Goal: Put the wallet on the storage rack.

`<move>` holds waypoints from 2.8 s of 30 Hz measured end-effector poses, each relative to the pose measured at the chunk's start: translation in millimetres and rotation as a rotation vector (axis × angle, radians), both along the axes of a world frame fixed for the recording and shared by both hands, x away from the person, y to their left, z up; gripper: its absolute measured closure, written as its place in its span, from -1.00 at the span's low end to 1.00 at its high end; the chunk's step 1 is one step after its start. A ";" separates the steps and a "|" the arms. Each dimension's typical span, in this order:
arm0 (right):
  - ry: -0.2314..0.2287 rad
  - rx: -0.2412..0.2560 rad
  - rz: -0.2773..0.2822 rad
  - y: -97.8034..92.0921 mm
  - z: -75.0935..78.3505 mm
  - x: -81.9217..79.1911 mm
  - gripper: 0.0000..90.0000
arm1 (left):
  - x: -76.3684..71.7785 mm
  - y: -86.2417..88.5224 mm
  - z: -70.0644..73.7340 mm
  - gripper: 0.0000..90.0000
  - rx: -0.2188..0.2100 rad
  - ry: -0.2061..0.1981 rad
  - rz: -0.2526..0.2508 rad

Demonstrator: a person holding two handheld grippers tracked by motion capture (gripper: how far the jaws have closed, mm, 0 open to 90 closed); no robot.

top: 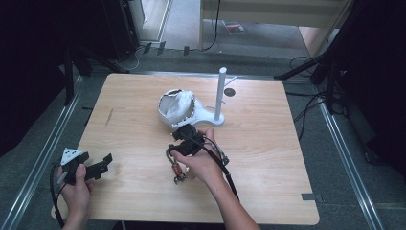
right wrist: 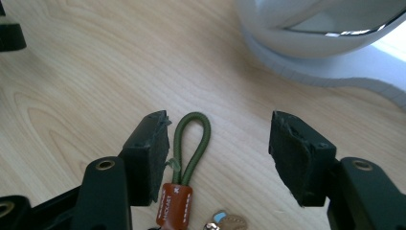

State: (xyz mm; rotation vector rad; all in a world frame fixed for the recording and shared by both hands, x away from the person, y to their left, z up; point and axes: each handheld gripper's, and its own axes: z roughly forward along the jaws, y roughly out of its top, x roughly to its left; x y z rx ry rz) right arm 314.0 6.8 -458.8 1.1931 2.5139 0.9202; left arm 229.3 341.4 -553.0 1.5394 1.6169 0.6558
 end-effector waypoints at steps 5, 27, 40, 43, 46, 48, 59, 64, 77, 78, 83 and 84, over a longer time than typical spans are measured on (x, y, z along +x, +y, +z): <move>0.027 -0.025 0.023 4.7 -8.1 -3.7 -0.07 | 0.0 -0.1 0.0 -0.83 -0.002 0.000 0.001; 0.150 -0.112 0.073 14.3 -42.9 -21.7 0.06 | 0.0 -0.2 0.0 -0.83 0.000 0.000 0.001; 0.167 -0.172 0.070 14.6 -55.8 -24.8 0.21 | 0.0 -0.6 0.0 -0.83 0.001 -0.001 0.004; 0.169 -0.191 0.076 15.1 -57.5 -25.3 0.26 | 0.0 -0.5 -0.1 -0.83 0.001 -0.001 0.003; 0.163 -0.196 0.075 16.1 -58.4 -25.4 0.30 | 0.0 -0.5 -0.1 -0.83 0.000 -0.001 0.003; 0.154 -0.206 0.073 16.7 -58.4 -25.8 0.35 | 0.0 -0.5 -0.1 -0.83 0.001 -0.001 0.004; 0.122 -0.234 0.089 16.7 -58.6 -28.2 0.50 | -0.1 -0.8 0.0 -0.83 0.004 -0.002 0.004; 0.111 -0.221 0.091 14.9 -59.3 -29.5 0.52 | -0.1 -0.7 0.0 -0.83 0.004 -0.002 0.003; 0.038 -0.132 0.069 5.8 -49.7 -31.2 0.53 | 0.0 -0.8 0.0 -0.83 0.004 -0.001 0.004; 0.038 -0.132 0.069 5.8 -49.7 -31.2 0.53 | 0.0 -0.8 0.0 -0.83 0.004 -0.001 0.004; 0.009 -0.088 0.059 1.5 -42.2 -32.0 0.53 | 0.0 -0.9 0.0 -0.83 0.005 0.000 0.004; 0.002 -0.079 0.058 0.6 -40.9 -32.0 0.53 | 0.0 -0.9 0.0 -0.83 0.004 0.000 0.004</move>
